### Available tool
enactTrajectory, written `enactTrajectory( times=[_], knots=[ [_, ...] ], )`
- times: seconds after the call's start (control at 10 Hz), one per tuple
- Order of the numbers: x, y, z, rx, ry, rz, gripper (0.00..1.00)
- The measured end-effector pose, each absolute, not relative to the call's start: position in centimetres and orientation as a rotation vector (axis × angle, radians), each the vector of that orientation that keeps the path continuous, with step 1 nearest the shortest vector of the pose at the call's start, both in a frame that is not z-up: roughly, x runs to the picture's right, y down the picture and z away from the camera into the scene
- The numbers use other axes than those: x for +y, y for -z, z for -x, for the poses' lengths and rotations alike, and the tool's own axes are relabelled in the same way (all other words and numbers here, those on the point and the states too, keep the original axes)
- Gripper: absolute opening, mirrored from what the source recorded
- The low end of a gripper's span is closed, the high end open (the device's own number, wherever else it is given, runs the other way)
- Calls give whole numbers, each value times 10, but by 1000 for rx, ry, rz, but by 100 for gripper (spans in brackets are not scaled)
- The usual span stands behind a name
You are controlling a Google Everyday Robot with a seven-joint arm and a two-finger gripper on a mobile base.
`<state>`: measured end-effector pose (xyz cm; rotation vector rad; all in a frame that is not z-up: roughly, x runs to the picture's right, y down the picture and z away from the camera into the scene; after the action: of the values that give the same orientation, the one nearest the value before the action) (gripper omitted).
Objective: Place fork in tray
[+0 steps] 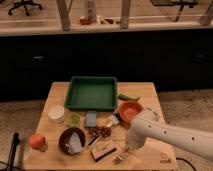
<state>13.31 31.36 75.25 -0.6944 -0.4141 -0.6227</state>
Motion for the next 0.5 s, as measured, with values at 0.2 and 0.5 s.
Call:
enactTrajectory(
  times=[0.2,0.5],
  knots=[
    [305,-748,-135,-420,622,686,0],
    [294,-744,-135,-426,622,674,0]
  ],
)
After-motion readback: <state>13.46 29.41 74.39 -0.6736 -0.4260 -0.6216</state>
